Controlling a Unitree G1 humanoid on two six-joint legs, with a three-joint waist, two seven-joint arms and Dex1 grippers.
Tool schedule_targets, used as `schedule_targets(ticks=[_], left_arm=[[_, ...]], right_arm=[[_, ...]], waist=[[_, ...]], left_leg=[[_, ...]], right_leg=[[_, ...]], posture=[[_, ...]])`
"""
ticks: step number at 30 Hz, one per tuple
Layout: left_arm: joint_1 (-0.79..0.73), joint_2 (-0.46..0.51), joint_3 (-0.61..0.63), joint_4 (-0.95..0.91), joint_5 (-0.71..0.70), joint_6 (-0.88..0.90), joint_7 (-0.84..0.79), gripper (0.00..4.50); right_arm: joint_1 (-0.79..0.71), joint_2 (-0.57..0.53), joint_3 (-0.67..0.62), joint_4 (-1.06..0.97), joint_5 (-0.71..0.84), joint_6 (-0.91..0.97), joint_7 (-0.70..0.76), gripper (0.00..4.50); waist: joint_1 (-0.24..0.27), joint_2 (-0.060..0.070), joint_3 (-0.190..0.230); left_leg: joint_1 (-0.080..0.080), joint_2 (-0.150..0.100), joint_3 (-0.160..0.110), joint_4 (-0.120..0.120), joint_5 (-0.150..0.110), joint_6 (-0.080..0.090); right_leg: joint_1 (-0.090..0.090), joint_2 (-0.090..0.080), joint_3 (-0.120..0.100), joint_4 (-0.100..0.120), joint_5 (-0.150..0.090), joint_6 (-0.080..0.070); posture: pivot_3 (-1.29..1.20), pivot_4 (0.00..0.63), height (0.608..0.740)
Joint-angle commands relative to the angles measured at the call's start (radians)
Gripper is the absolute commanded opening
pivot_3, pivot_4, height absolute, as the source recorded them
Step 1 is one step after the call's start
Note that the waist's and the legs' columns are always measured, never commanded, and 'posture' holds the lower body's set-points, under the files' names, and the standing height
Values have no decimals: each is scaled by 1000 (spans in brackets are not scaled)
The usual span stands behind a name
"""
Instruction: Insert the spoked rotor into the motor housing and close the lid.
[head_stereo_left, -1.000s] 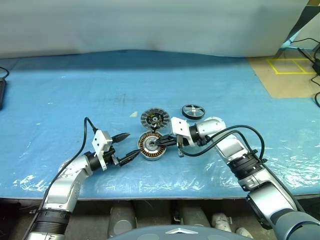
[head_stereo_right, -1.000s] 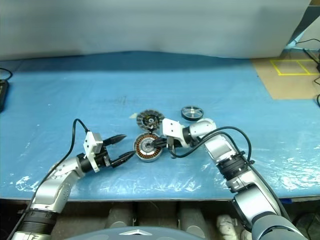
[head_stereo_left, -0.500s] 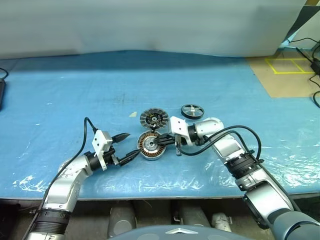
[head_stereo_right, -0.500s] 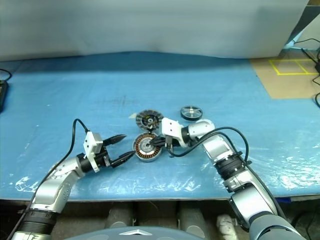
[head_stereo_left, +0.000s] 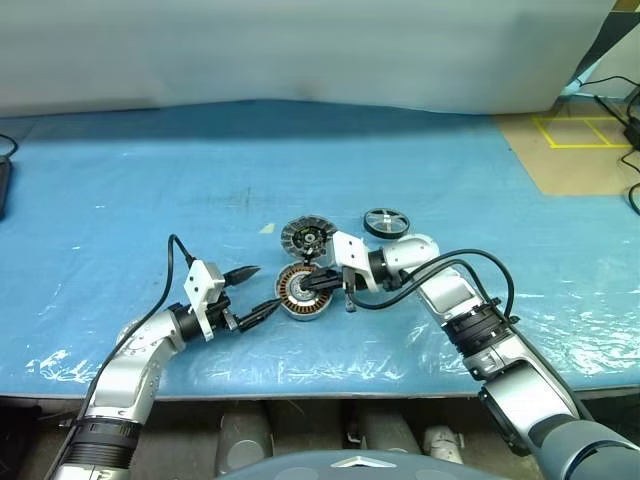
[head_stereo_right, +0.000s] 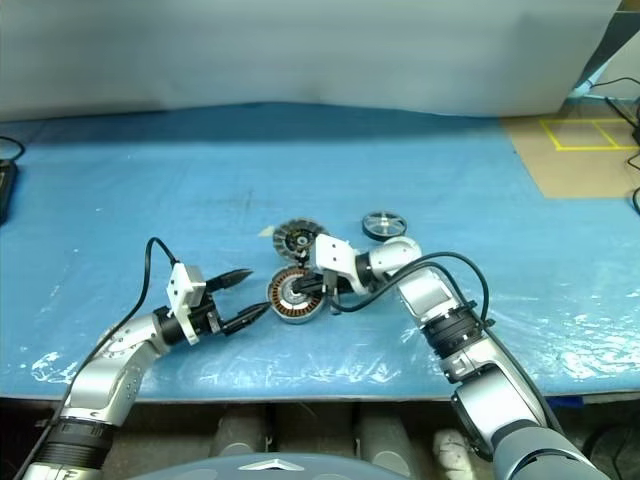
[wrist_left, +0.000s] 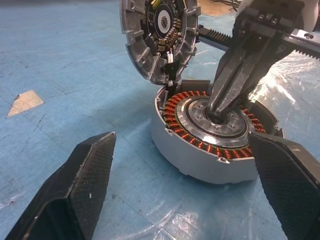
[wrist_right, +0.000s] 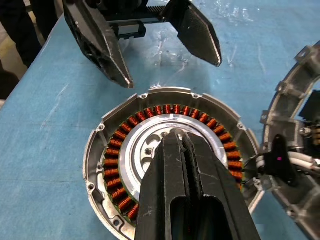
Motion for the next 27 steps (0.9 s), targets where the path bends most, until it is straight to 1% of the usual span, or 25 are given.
schedule_targets(ticks=[1, 7, 9, 11, 13, 16, 27], left_arm=[[0, 2, 3, -31, -3, -11, 0, 4434], [2, 2, 4, -31, -3, -11, 2, 4434], [4, 1, 3, -31, -2, -12, 3, 4434], [5, 0, 2, -33, -2, -12, 4, 4434], [7, 0, 3, -34, -2, -14, 5, 4434], [6, 0, 3, -31, -1, -15, 3, 4434], [-1, -3, -1, -25, 0, -15, 1, 4434]], right_arm=[[-16, 0, -22, -33, 17, -20, -6, 70], [-16, 1, -18, -17, 13, -33, -7, 70], [-8, 3, -4, 33, -5, -41, -13, 70], [3, -10, 28, 91, -54, -84, -23, 70], [9, -7, 31, 104, -58, -91, -26, 70], [7, 4, 13, 85, -29, -77, -23, 70], [-16, -9, -26, -23, 14, -24, -19, 70]], waist=[[1, 0, 0], [1, 0, 0], [1, 0, 0], [0, 0, 0], [1, 0, 0], [1, 0, 0], [1, 0, 0]], left_leg=[[0, 0, 0, 0, 0, 0], [0, 0, 0, 0, 0, 0], [0, 0, 0, 0, 0, 0], [0, 0, 0, 0, 0, 0], [0, 0, 0, 0, 0, 0], [1, 0, 0, 0, 0, 0], [0, 0, 0, 1, 0, 0]], right_leg=[[0, 0, 0, 0, 0, 0], [0, 0, 0, 0, 0, 0], [0, 0, 0, 0, 0, 0], [0, 0, 0, 0, 0, 0], [0, 0, 0, 0, 0, 0], [1, 0, 0, 0, 0, 0], [0, 0, 0, 0, 0, 0]], posture=[[0, 150, 740], [0, 150, 740], [0, 150, 740], [0, 150, 740], [0, 150, 740], [0, 150, 740], [0, 150, 740]])
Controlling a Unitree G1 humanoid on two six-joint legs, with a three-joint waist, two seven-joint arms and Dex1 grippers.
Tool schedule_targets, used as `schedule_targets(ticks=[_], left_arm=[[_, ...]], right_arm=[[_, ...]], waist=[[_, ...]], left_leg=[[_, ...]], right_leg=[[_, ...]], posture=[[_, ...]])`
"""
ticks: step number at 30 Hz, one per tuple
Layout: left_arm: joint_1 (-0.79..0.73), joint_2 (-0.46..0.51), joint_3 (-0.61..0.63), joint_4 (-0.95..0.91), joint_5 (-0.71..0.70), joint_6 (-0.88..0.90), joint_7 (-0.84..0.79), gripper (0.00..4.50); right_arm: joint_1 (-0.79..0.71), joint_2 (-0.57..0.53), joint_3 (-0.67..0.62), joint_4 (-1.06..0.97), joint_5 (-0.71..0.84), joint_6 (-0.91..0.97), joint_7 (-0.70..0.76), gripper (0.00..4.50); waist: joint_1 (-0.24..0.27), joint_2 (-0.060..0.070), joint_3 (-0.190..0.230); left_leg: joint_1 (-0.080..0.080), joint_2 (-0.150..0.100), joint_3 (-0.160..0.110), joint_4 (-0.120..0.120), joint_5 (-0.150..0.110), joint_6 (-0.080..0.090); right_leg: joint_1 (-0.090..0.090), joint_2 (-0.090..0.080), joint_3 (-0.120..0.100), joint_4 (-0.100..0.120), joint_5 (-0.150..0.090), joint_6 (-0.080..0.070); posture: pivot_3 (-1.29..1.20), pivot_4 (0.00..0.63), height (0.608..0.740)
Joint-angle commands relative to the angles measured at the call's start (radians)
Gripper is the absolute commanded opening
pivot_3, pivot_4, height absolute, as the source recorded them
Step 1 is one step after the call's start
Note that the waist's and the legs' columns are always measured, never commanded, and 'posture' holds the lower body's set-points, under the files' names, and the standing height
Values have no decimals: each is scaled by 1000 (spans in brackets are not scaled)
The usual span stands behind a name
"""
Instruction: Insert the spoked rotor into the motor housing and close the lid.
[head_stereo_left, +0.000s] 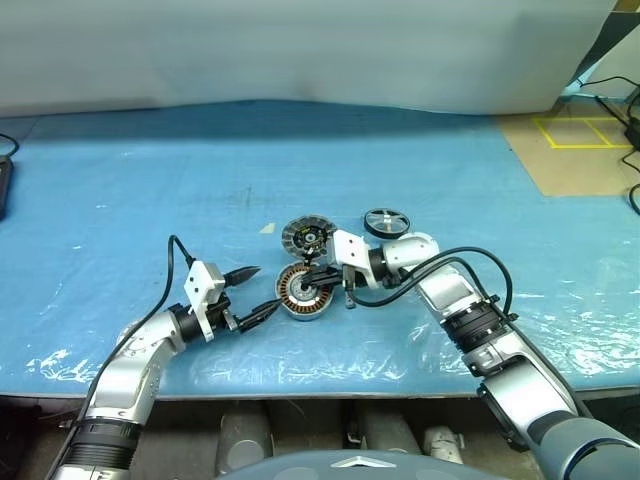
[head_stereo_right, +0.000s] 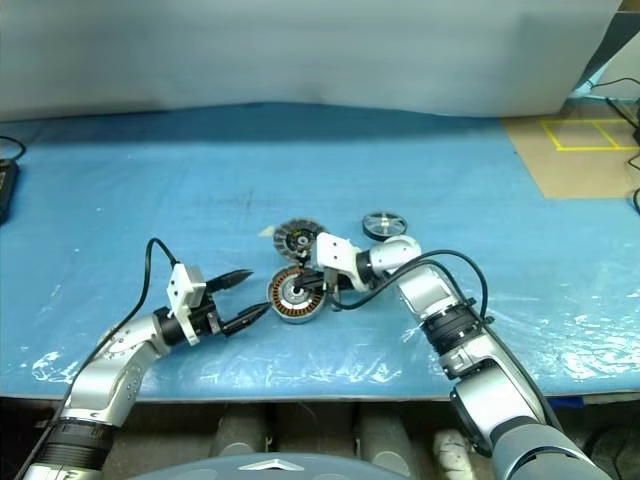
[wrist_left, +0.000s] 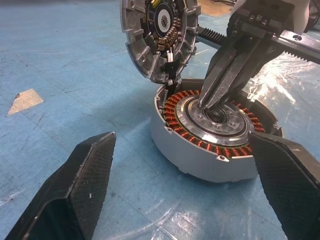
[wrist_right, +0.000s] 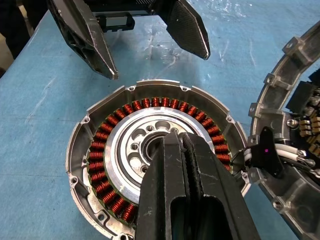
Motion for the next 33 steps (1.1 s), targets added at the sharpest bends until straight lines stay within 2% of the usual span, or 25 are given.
schedule_targets(ticks=[1, 11, 15, 26, 33], left_arm=[[-3, -1, 0, -25, -1, -14, 0, 4434], [-3, -4, -1, -25, 1, -14, 5, 4434], [-2, -5, 0, -26, 1, -15, 5, 4434], [-3, -4, -2, -23, 2, -16, 2, 4434], [-11, -8, -3, -16, 5, -19, 2, 4434]], right_arm=[[-16, -6, -28, -69, 26, 14, 1, 70], [23, -10, 14, -12, -4, 17, 9, 70], [8, -3, 19, 41, -46, -12, -40, 70], [-6, -16, -31, -69, 23, 22, -15, 70], [-15, -8, -25, -68, 24, 27, -17, 70]], waist=[[0, 0, 0], [0, 0, 0], [-2, 0, 0], [0, 0, 0], [-1, 0, 0]], left_leg=[[0, 0, 0, 0, 0, 0], [0, 0, 0, 0, 0, 0], [1, 0, 0, 0, 0, 0], [0, 0, 0, 1, 0, 0], [-1, 0, 0, 0, 0, 0]], right_leg=[[0, 0, 0, 0, 0, 0], [0, 0, 0, 0, 0, 0], [0, 0, 0, 0, 0, 0], [0, 0, 0, 0, 0, 0], [-1, 0, 0, 0, 0, 0]], posture=[[0, 150, 740], [0, 150, 740], [0, 150, 740], [0, 150, 740], [0, 150, 740]])
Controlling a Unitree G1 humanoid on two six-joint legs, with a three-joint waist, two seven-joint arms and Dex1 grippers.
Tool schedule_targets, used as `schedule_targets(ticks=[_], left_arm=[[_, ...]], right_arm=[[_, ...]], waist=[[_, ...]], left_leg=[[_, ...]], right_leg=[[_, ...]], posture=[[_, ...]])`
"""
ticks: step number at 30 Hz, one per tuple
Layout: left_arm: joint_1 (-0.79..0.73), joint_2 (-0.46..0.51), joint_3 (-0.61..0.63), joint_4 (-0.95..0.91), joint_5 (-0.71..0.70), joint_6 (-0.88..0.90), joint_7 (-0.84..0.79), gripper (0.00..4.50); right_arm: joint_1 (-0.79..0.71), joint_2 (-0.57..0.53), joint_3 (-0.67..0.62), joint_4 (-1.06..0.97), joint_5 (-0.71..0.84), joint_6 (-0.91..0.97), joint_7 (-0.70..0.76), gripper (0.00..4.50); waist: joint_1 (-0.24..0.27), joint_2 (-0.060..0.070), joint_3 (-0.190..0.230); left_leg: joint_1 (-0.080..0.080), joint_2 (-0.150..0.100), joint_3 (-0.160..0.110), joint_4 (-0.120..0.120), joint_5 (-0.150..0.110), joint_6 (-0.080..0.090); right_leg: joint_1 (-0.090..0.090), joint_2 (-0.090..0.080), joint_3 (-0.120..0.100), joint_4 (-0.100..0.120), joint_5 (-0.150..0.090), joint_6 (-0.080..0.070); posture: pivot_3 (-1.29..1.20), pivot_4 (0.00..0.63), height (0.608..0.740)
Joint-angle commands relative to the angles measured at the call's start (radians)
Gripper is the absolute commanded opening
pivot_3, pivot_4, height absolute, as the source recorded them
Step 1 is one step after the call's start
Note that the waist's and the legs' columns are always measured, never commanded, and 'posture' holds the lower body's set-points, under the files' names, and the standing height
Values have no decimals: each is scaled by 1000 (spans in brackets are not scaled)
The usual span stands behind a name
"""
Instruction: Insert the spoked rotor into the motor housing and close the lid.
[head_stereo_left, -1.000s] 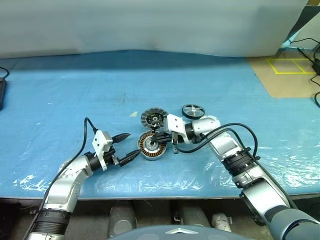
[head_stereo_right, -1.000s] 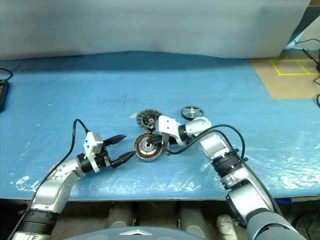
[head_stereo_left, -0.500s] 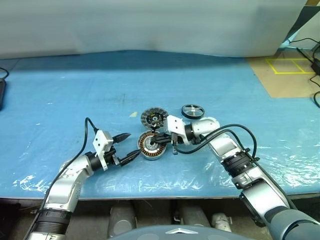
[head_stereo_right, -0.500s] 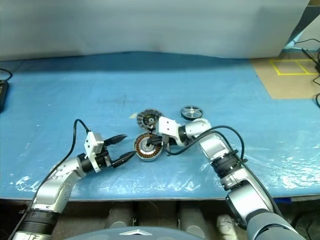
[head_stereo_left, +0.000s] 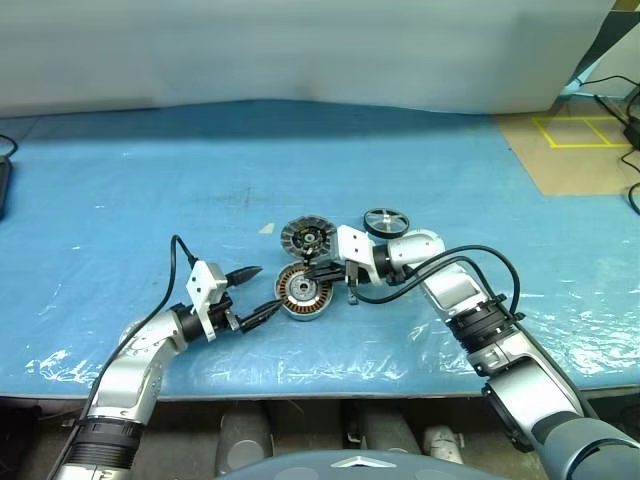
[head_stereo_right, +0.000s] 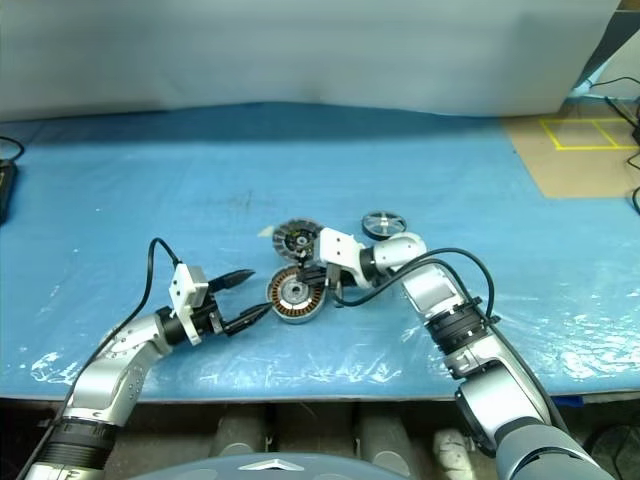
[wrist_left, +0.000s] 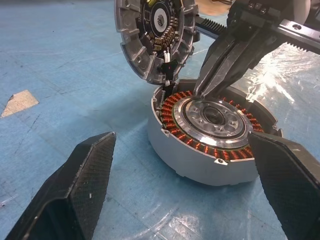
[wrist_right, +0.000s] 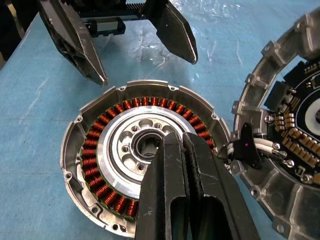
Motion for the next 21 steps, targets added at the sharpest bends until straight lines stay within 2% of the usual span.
schedule_targets(ticks=[1, 7, 13, 21], left_arm=[[-5, -2, 3, -17, -3, -17, 1, 4434], [3, -2, 5, -21, 0, -17, 2, 4434], [1, -4, 4, -21, 1, -18, 4, 4434], [3, -3, 5, -21, 2, -18, 4, 4434]], right_arm=[[-16, 8, -14, -34, 18, 0, 2, 70], [-3, 22, 6, 7, 9, 0, 8, 70], [10, 34, 60, 146, -96, -62, -60, 70], [0, 11, 26, 94, -57, -54, -37, 70]], waist=[[0, 0, 0], [0, 0, 0], [-1, 0, 0], [0, 0, 0]], left_leg=[[0, 0, 0, 0, 0, 0], [0, 0, 0, 0, 0, 0], [1, 0, 0, 0, 0, 0], [15, -1, 0, -2, 0, 0]], right_leg=[[0, 0, 0, 0, 0, 0], [0, 0, 0, 0, 0, 0], [0, 0, 0, 0, 0, 0], [13, -1, 2, 0, 0, 1]], posture=[[0, 150, 740], [0, 150, 740], [0, 150, 740], [0, 150, 740]])
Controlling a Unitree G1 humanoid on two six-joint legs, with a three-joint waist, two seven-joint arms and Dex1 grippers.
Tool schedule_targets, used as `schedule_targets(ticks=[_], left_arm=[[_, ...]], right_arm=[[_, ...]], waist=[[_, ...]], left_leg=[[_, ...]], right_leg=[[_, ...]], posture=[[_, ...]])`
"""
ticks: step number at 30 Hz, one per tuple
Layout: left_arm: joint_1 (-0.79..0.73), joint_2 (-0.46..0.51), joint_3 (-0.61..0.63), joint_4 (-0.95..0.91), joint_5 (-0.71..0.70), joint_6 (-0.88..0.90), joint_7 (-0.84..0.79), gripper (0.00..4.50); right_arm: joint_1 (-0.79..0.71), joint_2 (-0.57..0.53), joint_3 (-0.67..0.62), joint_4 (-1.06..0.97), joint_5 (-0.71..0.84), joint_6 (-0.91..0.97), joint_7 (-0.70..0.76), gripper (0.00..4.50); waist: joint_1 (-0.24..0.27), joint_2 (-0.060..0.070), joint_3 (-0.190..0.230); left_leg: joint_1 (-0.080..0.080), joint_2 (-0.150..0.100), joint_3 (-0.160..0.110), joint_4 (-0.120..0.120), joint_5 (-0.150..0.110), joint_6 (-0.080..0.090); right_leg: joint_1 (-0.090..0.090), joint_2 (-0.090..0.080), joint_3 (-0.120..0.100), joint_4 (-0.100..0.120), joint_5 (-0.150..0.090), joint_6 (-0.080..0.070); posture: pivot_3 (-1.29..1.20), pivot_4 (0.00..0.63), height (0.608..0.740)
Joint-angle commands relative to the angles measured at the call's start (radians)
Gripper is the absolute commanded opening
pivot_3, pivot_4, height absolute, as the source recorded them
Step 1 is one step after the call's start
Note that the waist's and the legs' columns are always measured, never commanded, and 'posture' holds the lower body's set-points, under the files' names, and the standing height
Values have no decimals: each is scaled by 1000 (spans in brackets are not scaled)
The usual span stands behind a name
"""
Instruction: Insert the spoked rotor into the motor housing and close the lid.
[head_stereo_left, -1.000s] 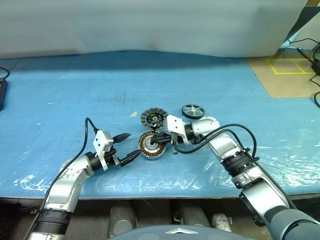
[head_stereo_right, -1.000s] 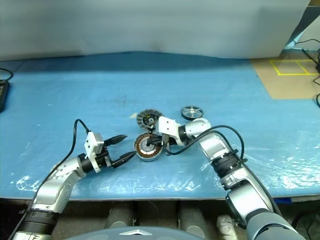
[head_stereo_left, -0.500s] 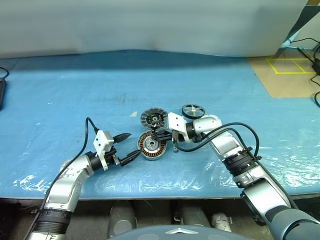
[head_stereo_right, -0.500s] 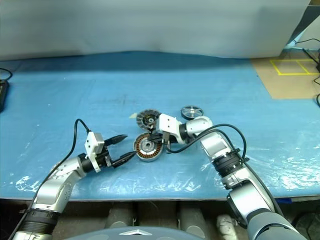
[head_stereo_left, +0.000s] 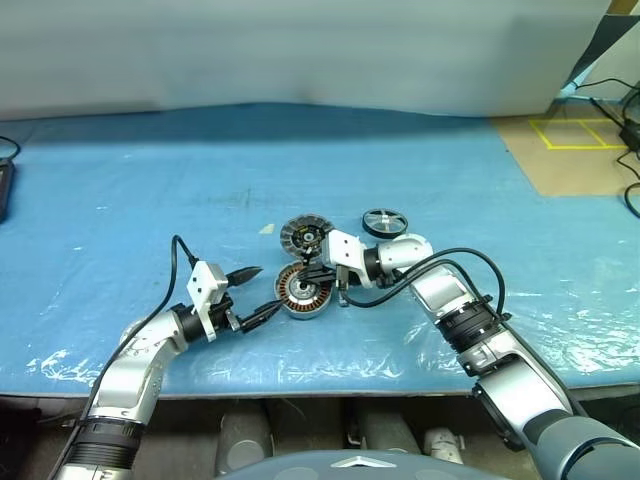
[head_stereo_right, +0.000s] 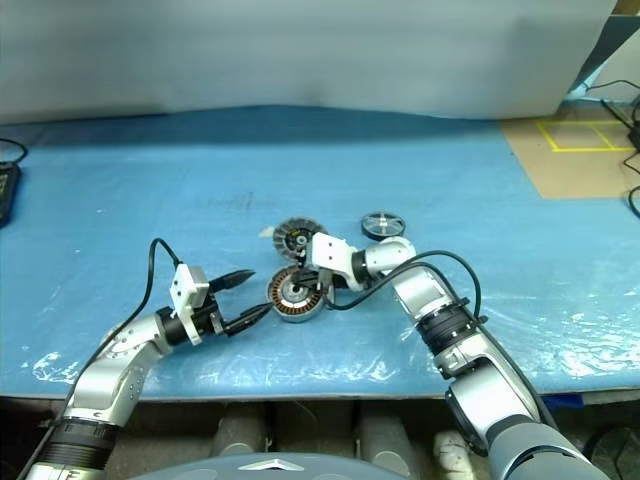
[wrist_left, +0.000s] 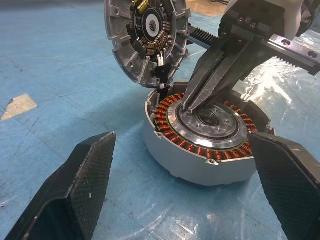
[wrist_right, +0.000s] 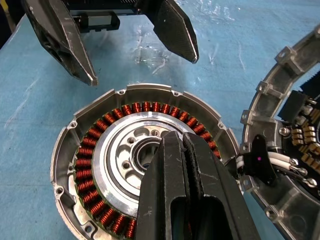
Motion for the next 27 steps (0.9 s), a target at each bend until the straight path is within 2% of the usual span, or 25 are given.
schedule_targets(ticks=[1, 11, 27], left_arm=[[0, 0, 5, -20, -5, -17, 0, 4434], [-5, 1, 7, -15, -5, -17, 0, 4434], [-6, 2, 7, -14, -2, -19, 1, 4434]], right_arm=[[7, -25, -2, -5, -14, 24, 11, 70], [11, -25, -12, -58, 19, 53, 42, 70], [47, -34, -7, -67, 57, 90, 115, 70]], waist=[[1, 0, 0], [0, 0, 0], [-1, 0, 0]], left_leg=[[0, 0, 0, 0, 0, 0], [-3, 0, 0, -6, 0, 0], [-5, 1, 1, -6, 0, 0]], right_leg=[[0, 0, 0, 0, 0, 0], [0, 1, -1, -10, 0, 0], [-2, 1, -2, -10, 0, 0]], posture=[[0, 150, 740], [0, 150, 740], [0, 150, 740]])
